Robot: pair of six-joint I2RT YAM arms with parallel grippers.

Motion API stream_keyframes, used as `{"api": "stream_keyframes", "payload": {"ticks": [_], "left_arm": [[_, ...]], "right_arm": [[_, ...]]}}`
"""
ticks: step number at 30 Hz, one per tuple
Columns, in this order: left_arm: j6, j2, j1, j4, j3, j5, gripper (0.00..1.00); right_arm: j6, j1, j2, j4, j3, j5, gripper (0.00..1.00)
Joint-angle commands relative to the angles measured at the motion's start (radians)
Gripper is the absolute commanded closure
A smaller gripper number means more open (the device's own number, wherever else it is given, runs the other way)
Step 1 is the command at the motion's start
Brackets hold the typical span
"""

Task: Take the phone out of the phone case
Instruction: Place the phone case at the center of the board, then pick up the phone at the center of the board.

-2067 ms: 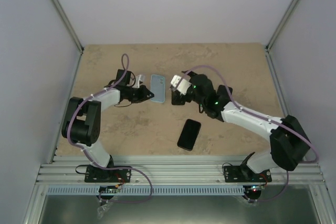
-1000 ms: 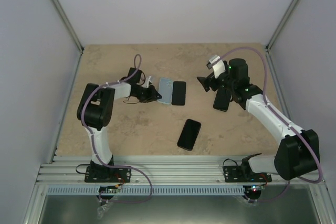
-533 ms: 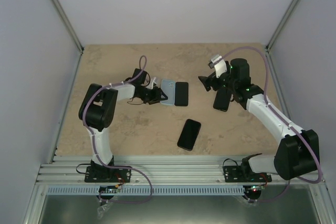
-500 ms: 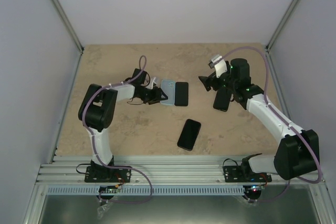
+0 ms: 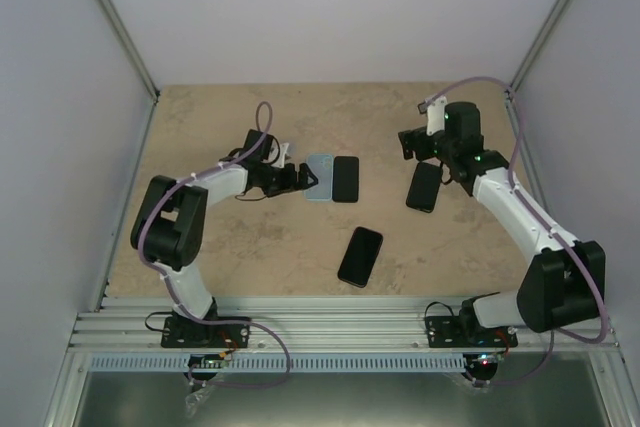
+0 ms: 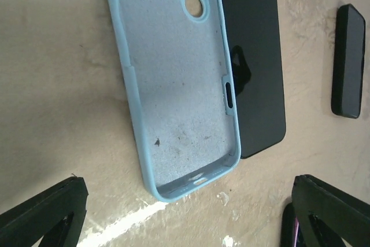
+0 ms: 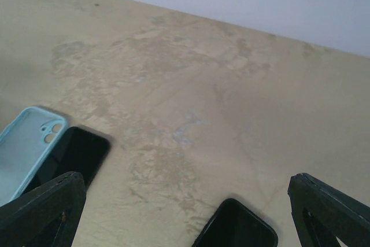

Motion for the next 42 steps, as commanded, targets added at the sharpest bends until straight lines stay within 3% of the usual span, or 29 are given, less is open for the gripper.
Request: {"api": "stream_keyframes", "payload": {"ticks": [1,12,17,42], "left_arm": [[0.039,-0.084,-0.004,-0.007,-0.021,-0.117,0.01],[0.089,-0.217,-0.002,-0.025,-0.013,-0.267,0.0],[0.11,-0.274,-0.002,-0.019,-0.018,-0.322,0.01],[0.1,-0.229,-0.002,-0.031,0.01,-0.363,0.01]], "right_arm": [[0.146,-0.008,0.048,-0.189,0.079,0.141,0.02],[0.249,-0.037,-0.203,-0.098,-0.211,0.116,0.02],[0.344,-0.087,-0.239,-0.07,-0.308,0.074,0.02],[0.454,-0.106,0.254,-0.174,-0.147,0.096,0.02]]}}
